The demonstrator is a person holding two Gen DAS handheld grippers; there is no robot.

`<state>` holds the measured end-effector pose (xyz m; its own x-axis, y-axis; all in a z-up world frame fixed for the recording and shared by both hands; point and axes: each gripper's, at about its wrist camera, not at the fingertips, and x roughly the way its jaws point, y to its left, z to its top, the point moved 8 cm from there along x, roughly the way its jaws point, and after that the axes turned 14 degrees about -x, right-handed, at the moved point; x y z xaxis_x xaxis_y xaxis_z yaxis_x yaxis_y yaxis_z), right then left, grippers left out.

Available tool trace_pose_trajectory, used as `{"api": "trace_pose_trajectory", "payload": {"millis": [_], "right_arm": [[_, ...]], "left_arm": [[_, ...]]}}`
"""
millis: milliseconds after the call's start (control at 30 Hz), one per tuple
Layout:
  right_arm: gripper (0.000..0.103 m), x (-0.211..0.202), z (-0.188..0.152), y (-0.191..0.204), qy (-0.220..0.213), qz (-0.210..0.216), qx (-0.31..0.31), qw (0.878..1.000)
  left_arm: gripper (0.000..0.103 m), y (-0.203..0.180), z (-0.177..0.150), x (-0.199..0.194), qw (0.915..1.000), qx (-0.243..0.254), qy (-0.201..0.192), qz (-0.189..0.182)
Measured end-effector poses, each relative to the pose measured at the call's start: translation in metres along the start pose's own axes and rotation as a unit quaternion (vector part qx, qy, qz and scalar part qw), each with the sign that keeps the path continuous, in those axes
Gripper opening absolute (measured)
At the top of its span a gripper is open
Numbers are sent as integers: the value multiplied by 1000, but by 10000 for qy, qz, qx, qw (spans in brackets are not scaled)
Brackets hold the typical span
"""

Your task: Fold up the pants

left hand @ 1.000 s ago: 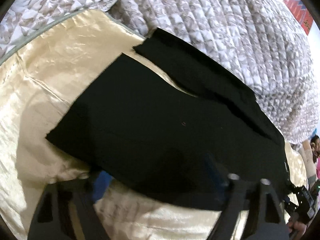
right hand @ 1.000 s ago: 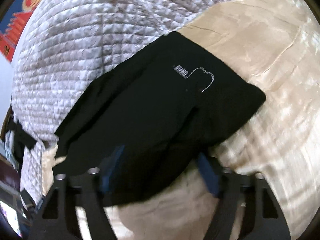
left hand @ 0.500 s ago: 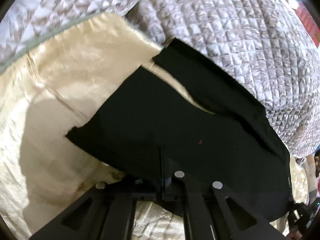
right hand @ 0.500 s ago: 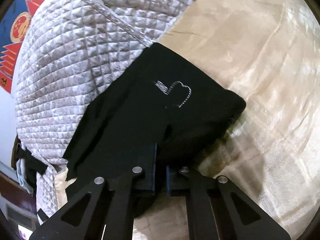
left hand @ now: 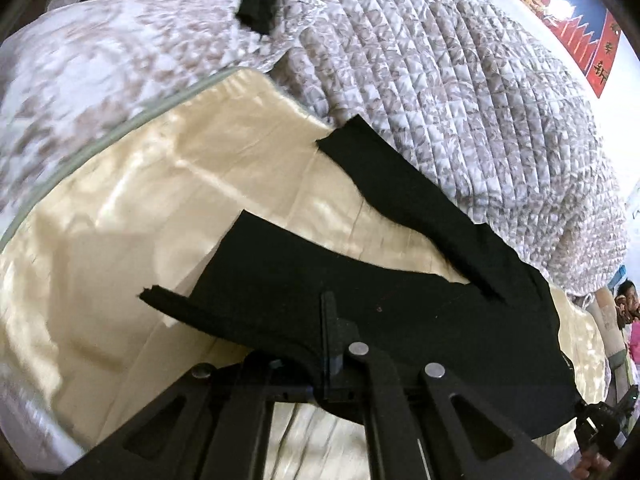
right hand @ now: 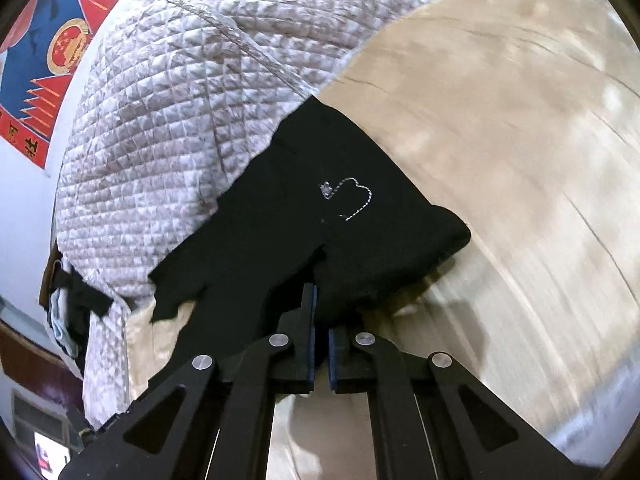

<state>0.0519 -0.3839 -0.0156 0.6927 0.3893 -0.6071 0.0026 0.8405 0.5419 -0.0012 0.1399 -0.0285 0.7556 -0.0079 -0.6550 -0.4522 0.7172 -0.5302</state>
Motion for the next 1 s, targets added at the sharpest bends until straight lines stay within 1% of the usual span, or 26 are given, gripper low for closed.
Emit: {"api": "trace_pose_trajectory", "payload": {"millis": [100,133,167,233,333,467,500,533,600,633,667,733,767,800,833,867,900,933,967,1000], "right_arm": [[3,-13,-20,-9,86,-94,77,9999],[3,-15,-26,-13,122,-184,69,9997],[3,-14,-32,-20,219,-287,108,9993],[3,-9,-42,-25,394,-276,153,9987],[3,-13,-44,-23,256,-236,102,9993],[3,-22,-43,-21,55,-228,98,9997],[3,-26,-41,-20,-25,-255,47,9997],[3,-28,-41,-20,-55,-324,-8,9995],[3,-25,-46,-28,51,-420,17,9991],[3,-18,-51,-33,213,-432,89,9988],[4,-13,-56,-37,375,-440,181,9982],[7,-14,-60,-42,372,-500,298,9976],[10,-19,-59,-43,323,-567,296,9974],[14,-24,-58,-45,298,-657,291,9970],[23,-28,-57,-46,301,-709,313,9965],[24,-35,-55,-48,252,-832,343,9956],[24,-47,-51,-52,140,-1069,313,9937],[24,-55,-47,-52,46,-1185,268,9926],[24,-66,-40,-51,-137,-1335,145,9908],[24,-73,-32,-46,-300,-1471,-37,9887]], "left_arm": [[4,9,-19,-5,9998,177,77,63],[4,13,-25,0,9994,250,135,180],[4,18,-30,4,9989,296,186,323],[4,21,-32,5,9987,306,197,343],[4,19,-27,-5,9993,298,30,216],[4,16,-26,-23,9991,309,-222,179],[4,17,-27,-23,9990,336,-233,192],[4,18,-29,-20,9989,367,-184,225],[4,28,-35,-9,9984,333,45,464],[5,32,-36,-5,9981,257,154,544],[9,36,-36,-5,9979,192,177,588],[12,39,-31,-14,9973,192,-2,714],[12,40,-28,-20,9967,175,-102,786],[12,44,-22,-27,9948,144,-273,974],[12,48,-18,-33,9926,148,-421,1132],[12,51,-12,-41,9902,139,-565,1268],[12,54,-7,-48,9880,79,-688,1380],[13,55,-2,-53,9866,18,-790,1427],[13,52,1,-56,9868,12,-827,1395],[13,45,3,-57,9887,75,-810,1263]]}}
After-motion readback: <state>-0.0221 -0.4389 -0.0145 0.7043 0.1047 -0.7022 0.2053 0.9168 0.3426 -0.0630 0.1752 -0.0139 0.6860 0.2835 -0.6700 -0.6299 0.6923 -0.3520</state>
